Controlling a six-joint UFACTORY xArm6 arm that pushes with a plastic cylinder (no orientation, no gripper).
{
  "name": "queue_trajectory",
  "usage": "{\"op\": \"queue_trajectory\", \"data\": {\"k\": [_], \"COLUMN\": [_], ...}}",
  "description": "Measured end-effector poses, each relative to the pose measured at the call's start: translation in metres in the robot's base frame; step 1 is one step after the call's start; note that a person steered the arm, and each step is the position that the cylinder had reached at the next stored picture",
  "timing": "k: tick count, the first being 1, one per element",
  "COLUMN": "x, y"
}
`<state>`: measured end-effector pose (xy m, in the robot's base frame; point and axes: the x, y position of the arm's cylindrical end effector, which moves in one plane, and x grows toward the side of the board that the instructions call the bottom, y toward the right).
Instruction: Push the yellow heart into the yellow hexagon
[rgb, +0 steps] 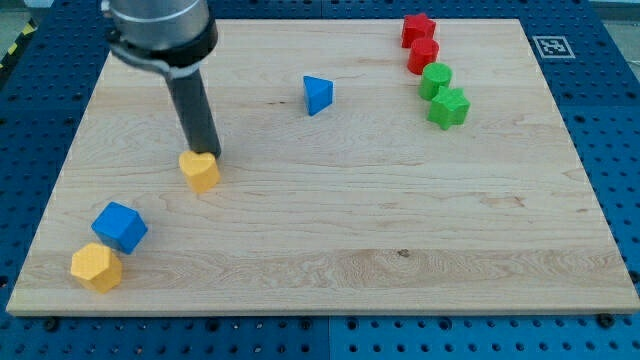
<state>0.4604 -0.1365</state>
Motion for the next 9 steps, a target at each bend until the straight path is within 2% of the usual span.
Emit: {"op": "queue_trajectory", "data": {"k": [1,4,5,7,9], "x": [0.037,0.088,0.088,0.101,0.110], "y": [0.001,0.009,0.027,0.023,-0.026]}}
